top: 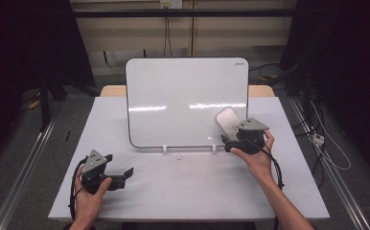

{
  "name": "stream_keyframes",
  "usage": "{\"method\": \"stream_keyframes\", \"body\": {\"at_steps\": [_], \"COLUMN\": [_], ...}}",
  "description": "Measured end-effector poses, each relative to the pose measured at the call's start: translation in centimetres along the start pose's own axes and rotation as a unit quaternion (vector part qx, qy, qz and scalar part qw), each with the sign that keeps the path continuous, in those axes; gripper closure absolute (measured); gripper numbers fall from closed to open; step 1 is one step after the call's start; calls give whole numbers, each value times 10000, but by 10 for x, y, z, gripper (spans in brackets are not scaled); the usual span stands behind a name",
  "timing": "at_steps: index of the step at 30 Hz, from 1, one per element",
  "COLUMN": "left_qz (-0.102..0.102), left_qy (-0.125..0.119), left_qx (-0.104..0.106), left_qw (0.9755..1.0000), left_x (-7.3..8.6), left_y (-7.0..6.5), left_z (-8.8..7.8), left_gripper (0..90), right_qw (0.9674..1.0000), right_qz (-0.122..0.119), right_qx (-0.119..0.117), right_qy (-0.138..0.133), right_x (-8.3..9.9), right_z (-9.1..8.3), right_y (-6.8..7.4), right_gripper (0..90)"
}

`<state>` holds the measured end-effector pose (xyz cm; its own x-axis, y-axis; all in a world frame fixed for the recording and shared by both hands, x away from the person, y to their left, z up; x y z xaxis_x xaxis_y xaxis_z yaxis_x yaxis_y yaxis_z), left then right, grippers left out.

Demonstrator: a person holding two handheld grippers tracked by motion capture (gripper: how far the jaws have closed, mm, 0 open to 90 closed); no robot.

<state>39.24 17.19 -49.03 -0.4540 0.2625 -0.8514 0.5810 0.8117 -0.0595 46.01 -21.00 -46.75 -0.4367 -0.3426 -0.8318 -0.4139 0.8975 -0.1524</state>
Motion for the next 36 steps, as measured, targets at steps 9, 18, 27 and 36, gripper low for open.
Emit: {"method": "stream_keyframes", "body": {"at_steps": [9, 18, 27, 36], "left_qz": [-146, -119, -161, -170], "left_qy": [-67, -65, -144, -224], "left_qx": [-69, -125, -149, -191], "left_qw": [9998, 9998, 9997, 9994], "left_x": [-1, -4, -6, -8], "left_y": [4, 4, 4, 5], "left_z": [-2, 0, -2, -5], "left_gripper": [59, 59, 54, 52], "right_qw": [9985, 9982, 9982, 9972], "right_qz": [458, 480, 537, 723], "right_qx": [-295, -286, -72, 37], "right_qy": [-96, -230, -256, -209], "right_x": [2, 12, 29, 51], "right_z": [-12, -33, -50, -63], "right_y": [1, -1, -5, -15], "right_gripper": [66, 62, 72, 74]}}
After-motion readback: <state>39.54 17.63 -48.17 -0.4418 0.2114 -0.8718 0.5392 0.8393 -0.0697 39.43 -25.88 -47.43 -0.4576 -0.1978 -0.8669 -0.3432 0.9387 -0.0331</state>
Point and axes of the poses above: each handheld gripper's, and its own axes: z roughly forward along the jaws, x roughly out of its underside, y roughly to its left, the point moved 10 cm from there along z, roughly forward along the jaws, and after that the axes turned 2 degrees about -x, right-handed, at the moved point
